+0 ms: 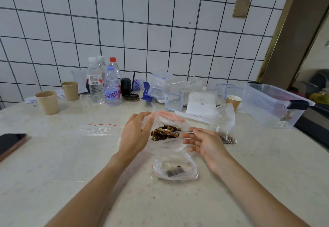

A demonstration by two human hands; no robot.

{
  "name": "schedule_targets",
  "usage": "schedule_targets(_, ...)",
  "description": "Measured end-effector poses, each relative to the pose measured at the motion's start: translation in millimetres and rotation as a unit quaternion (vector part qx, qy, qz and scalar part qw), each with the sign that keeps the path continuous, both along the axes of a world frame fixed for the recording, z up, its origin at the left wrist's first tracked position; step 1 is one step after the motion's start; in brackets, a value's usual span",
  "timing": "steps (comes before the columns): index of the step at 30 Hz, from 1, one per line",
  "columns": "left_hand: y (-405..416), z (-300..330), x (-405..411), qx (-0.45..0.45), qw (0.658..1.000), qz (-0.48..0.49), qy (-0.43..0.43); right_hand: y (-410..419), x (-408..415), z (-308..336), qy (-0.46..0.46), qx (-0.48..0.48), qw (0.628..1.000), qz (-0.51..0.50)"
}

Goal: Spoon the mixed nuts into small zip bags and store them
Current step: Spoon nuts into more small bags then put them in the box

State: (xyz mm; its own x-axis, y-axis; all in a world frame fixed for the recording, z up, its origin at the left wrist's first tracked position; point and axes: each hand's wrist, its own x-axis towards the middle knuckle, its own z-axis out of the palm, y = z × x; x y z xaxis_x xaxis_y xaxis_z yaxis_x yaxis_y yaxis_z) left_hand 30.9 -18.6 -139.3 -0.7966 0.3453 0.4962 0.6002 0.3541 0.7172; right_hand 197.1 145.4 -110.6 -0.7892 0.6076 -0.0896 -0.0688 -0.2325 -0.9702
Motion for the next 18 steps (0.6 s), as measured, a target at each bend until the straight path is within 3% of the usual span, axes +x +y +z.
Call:
schedule_targets(10, -24.2, 29.3, 28.3, -0.022, 0.995, 0.037, 0.085, 1.0, 62.1, 33.4, 0.027, 0.037, 0.999, 0.019)
schedule_targets(18, -50.6, 11.1, 74.0, -0.205, 0.975, -0.075, -0.034, -6.4, 100.2, 15.7, -0.004, 0.057, 0.998, 0.032)
